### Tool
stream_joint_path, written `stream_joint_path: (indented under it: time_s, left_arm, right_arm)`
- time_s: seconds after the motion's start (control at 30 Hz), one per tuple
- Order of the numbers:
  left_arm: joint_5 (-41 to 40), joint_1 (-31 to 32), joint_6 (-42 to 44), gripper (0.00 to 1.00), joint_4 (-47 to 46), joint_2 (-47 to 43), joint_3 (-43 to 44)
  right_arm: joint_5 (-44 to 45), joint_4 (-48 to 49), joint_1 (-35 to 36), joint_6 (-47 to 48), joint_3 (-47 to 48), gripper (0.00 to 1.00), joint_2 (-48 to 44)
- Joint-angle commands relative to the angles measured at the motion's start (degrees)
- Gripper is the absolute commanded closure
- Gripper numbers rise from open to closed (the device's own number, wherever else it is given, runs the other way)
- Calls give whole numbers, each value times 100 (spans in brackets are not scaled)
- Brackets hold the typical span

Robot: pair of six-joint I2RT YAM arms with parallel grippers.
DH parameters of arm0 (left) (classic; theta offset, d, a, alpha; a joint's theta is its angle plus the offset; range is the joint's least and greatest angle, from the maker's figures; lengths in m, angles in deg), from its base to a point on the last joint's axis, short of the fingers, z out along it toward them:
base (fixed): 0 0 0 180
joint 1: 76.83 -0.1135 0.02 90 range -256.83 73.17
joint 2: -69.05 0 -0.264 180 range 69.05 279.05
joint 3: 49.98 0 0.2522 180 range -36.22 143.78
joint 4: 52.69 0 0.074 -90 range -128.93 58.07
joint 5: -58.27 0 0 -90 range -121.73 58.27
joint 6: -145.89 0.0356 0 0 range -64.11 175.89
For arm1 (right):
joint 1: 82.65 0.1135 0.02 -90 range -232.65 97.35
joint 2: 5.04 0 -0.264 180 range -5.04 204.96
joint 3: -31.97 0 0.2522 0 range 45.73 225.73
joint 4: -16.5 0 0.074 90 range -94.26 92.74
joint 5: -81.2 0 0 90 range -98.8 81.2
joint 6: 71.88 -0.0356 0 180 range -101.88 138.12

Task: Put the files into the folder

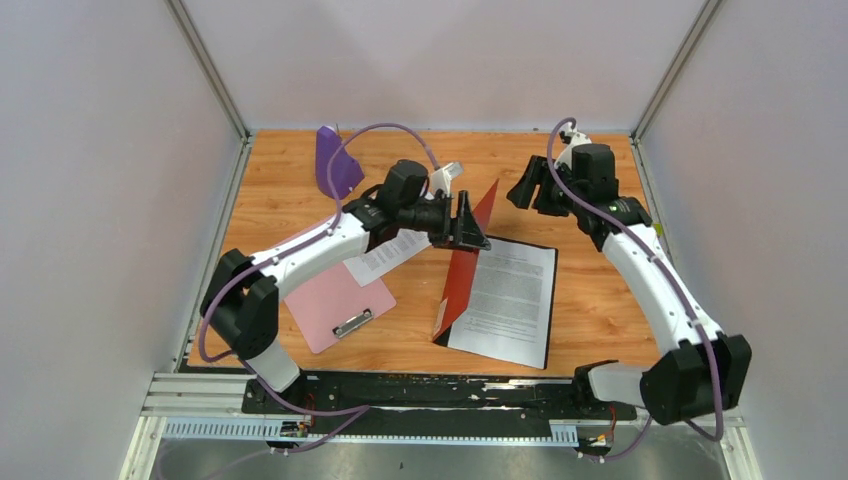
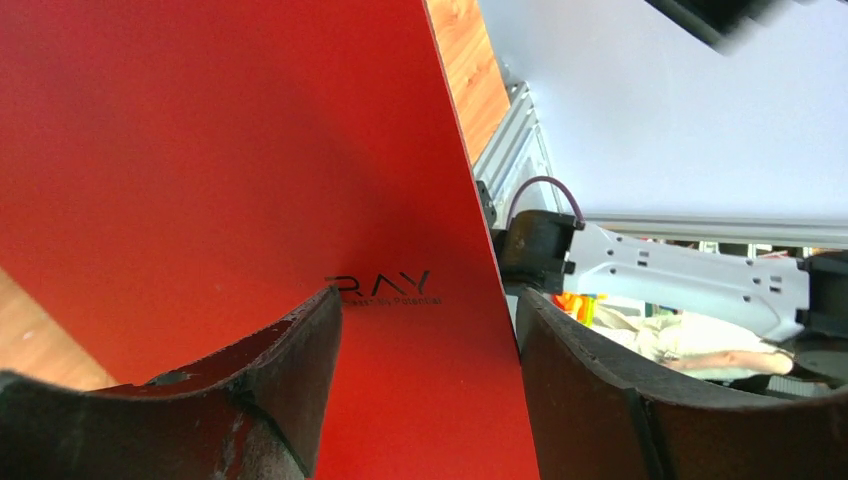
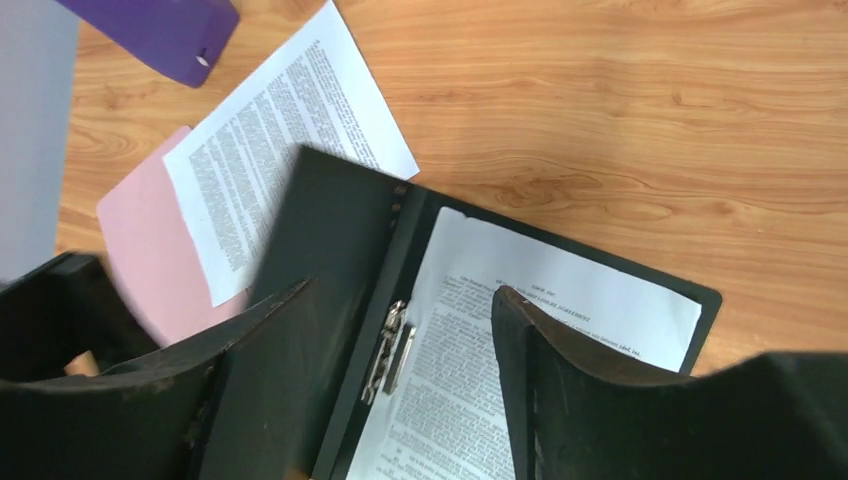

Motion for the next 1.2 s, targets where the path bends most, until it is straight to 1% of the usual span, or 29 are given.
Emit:
stream_joint_path:
  time_s: [0.0,0.1,0.17,0.27,0.3,0.37,0.47,0.57,0.67,0.77,0.87,0.9,0.93,1.0,1.07,1.17]
  left_arm:
    - [-354,216,432,29,120,505,480]
    - [-603,222,660,29,398,647,689]
    - [-671,222,741,27,461,674,763]
    - [-421,222,701,25,358,691,827]
    - [-369,219,711,21,373,683,856]
    - [-316,222,849,17,571,689,982]
    - [-197,222,1115,13,909,730,1211]
    - [121,222,1131,9,902,822,1248]
    - [514,222,935,7,545,833,1121]
    - [626,225,967,6,588,812,1184]
    - [278,215,1495,6,1334,741,1466]
    - [10,214,1693,6,1746,696,1531]
    - [-430,207,1949,6,2044,632,1562]
    - [-1038,178,2246,5,2469,471,1515]
    - [-1558,99,2360,5,2601,218,1250]
    - [-2311,-61,2470,5,2705,-370,756]
  right_arm:
    - [299,-555,43,-121,178,33,-609]
    - [285,-612,51,-112,231,32,-958]
    - [266,-667,56,-120,264,32,-1106]
    - [215,-909,61,-46,312,32,-1116]
    - [152,-979,59,-15,291,32,-1087]
    - [37,-1157,83,16,198,32,-1038]
    - [175,-1364,122,-34,-2,31,-1129]
    - [320,-1324,114,-153,-225,30,-1277]
    - [329,-1213,113,-372,-389,30,-1433]
    - [454,-1021,113,-568,-553,31,-1631]
    - [470,-1044,120,-552,-575,31,-1637]
    - [390,-1094,120,-487,-574,32,-1582]
    - [271,-1161,124,-419,-592,32,-1501]
    - [83,-1300,196,-318,-703,34,-1323]
    - [79,-1266,477,-264,-923,36,-1179]
    - [235,-1067,1258,-207,-1246,38,-968]
